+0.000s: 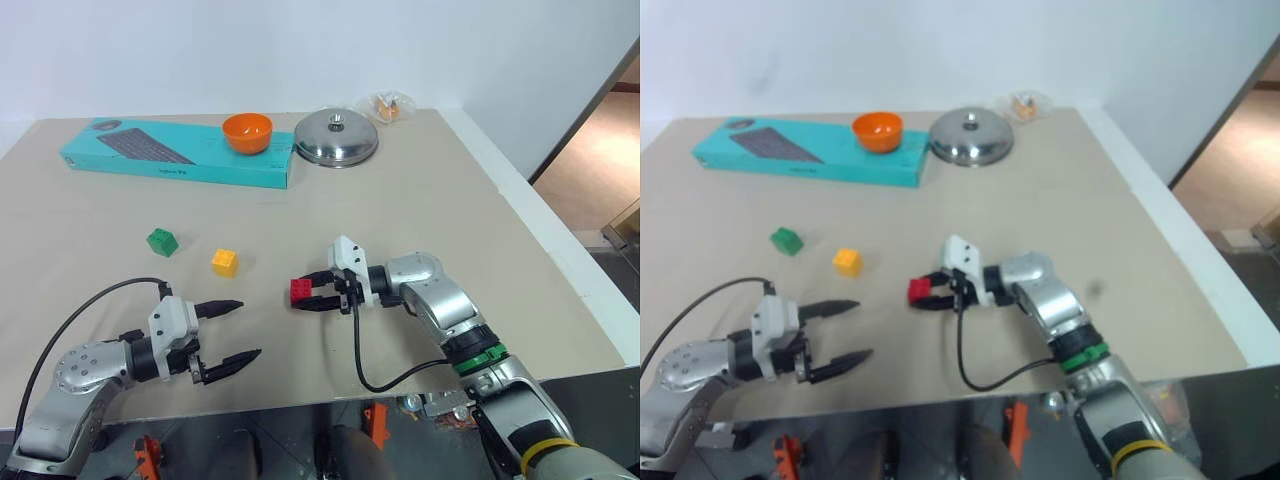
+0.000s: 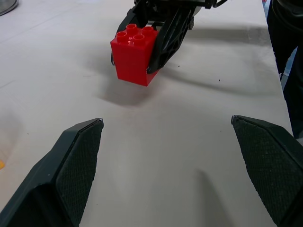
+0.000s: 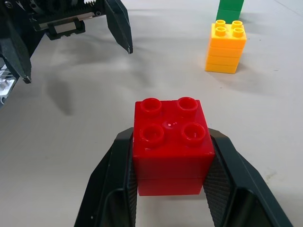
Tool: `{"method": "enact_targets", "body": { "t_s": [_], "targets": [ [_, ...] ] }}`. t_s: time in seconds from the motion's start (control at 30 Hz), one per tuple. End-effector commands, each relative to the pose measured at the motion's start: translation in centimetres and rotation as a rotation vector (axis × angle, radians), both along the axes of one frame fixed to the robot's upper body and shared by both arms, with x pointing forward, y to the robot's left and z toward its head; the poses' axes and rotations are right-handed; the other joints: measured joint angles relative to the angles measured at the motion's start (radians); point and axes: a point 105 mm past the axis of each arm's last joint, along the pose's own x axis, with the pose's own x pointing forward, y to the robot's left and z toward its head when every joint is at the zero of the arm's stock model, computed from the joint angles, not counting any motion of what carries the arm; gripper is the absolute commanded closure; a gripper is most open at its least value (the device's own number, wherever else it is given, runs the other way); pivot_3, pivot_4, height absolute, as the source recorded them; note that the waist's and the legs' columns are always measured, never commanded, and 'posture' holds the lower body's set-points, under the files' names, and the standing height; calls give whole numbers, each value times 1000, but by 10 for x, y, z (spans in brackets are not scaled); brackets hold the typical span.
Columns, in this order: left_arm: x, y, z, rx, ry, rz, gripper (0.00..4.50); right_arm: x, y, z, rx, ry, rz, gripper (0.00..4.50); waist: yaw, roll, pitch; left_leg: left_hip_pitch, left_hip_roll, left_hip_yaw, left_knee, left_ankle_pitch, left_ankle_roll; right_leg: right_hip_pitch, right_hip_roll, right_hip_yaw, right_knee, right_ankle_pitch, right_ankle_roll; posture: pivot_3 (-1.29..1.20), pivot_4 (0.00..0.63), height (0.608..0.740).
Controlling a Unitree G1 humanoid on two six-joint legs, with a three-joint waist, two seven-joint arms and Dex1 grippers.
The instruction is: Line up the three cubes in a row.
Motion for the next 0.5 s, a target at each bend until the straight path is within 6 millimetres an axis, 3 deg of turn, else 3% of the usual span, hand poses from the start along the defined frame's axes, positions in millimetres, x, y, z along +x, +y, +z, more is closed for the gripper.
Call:
{"method": "enact_targets", "body": {
  "t_s": [0.03,0.27,0.33,0.5],
  "targets": [
    [-1,-2,6,3,-31,-12,0,3,1,5,-6,-50,27,3240,0,0,0,0,0,0,0,0,0,0,0,0,0,0,0,0,150,740],
    [0,-2,6,5,-33,-7,0,6,-3,-2,-32,-29,36,3240,0,0,0,0,0,0,0,0,0,0,0,0,0,0,0,0,150,740],
    [-1,-2,6,5,-34,-6,0,8,-6,-5,-47,-37,34,2200,0,0,0,0,0,0,0,0,0,0,0,0,0,0,0,0,150,740],
    [2,-2,7,-7,-34,17,0,8,-9,0,-41,-59,32,553,0,0,0,0,0,0,0,0,0,0,0,0,0,0,0,0,150,740]
  ]
}}
